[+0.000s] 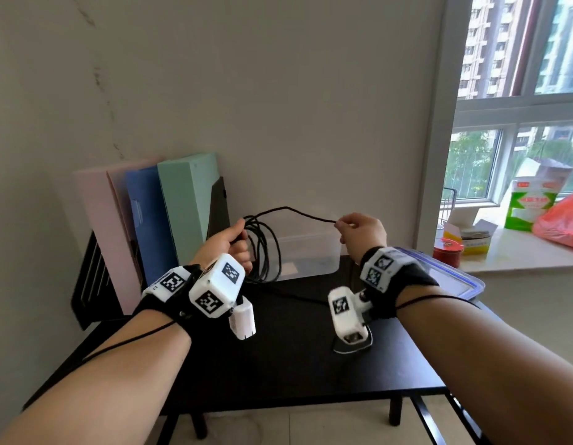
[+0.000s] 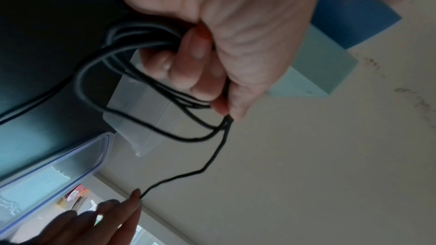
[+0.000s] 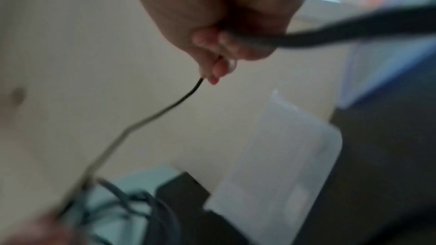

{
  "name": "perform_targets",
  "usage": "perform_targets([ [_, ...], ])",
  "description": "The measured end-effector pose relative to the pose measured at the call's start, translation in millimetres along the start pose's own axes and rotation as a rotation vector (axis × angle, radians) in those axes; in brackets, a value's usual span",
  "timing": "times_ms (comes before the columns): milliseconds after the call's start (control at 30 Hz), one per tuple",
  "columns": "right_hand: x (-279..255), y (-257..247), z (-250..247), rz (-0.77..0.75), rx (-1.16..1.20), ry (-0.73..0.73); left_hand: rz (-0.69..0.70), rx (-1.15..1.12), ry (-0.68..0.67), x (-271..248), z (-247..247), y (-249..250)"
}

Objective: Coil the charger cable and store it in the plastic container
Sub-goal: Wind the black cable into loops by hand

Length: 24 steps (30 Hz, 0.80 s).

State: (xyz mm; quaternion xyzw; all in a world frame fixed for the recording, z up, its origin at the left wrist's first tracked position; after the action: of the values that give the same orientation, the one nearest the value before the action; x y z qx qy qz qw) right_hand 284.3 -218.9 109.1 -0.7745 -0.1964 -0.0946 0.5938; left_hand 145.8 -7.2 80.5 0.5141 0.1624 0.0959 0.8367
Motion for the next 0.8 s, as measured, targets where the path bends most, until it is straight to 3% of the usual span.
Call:
perform_targets([
  [133,-9.0,-19.8,0.4,-0.2,-0.584,-0.033,-0.068,-0.039,-0.167,-3.8,25.2,-5.5],
  [233,-21.3,-34.0,28.2,-0.423,-0.94,-0.147,-0.047,-0.084,-0.248,-3.2,37.5,-2.9],
  [300,-32.2,-38.3,45.7,-0.551,-1.05,-0.22,-0.005,-0.133,-0.255,-1.1,41.7,2.1],
  [367,-37.1,-31.0,55.1,-0.578,-1.045,-0.306,0.057,-0.206,-0.228,2.8,39.1,9.8],
  [467,-32.4,3.4,61.5,-0.327,-0.779,-0.482,0.153,-0.347,-0.17,10.6,23.6,25.1],
  [600,-40.9,46.9,63.7,0.129,-0.014,-0.562,0.224,-0.392,-0.064,16.6,-1.1,43.9],
  [667,-46.5,51.7,63.8,0.277,0.343,-0.562,0.249,-0.36,0.003,19.0,-12.7,49.2],
  [733,-33.1,45.4,51.6,0.271,0.523,-0.411,0.25,-0.313,0.06,21.7,-21.3,48.4],
  [800,-17.6,28.5,31.8,0.092,0.343,-0.242,0.234,-0.28,0.101,23.8,-26.0,44.4],
])
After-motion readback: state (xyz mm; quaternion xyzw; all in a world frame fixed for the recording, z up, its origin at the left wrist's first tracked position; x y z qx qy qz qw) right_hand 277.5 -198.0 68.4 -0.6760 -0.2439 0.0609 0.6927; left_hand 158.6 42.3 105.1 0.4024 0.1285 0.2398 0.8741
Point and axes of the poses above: each hand's wrist, its own x-axis towards the middle knuckle, its own z-axis out of the palm, y = z × x, the point moved 10 cm from there along x, towards the middle knuckle, and after that the axes turned 6 degrees about -z, right-handed, at the moved point
